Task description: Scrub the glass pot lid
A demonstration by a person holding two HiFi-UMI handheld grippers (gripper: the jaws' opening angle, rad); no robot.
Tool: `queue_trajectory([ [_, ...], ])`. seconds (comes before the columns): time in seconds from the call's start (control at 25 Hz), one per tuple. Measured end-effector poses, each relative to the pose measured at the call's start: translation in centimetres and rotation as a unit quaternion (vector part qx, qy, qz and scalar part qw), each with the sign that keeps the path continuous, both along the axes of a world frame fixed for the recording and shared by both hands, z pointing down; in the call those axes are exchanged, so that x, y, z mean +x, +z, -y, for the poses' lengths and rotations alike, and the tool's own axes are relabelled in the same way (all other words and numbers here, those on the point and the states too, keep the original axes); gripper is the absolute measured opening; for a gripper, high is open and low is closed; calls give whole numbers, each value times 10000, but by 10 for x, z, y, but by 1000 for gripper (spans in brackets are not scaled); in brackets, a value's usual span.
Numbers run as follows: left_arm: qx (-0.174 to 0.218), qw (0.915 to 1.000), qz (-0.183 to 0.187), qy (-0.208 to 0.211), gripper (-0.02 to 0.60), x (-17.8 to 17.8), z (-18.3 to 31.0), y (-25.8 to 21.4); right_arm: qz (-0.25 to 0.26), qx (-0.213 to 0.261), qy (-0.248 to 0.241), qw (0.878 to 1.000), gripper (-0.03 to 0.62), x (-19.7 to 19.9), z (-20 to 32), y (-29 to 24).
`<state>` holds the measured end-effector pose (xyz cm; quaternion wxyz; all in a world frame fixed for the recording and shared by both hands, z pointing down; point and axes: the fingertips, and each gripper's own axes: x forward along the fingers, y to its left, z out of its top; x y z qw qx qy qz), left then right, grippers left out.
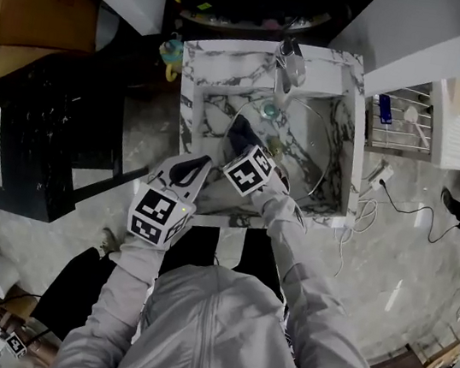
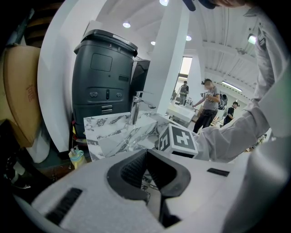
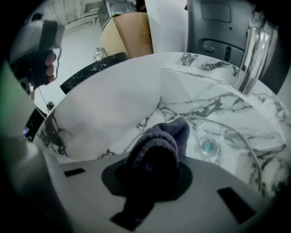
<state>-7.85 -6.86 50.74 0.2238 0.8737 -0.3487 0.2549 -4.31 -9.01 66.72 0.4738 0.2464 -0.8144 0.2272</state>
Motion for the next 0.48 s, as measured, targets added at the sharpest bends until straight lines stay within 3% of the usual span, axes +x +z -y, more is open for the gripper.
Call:
queue_trajectory([
  [0.24,26,10000,-44,-25,26,1,0,-2,1102,-665,518,9903,67,-16,-5,-15],
  [0.48,128,9998,-135,13,27,12,5,-10,1143,366,891,9888,67,22,24,-59],
])
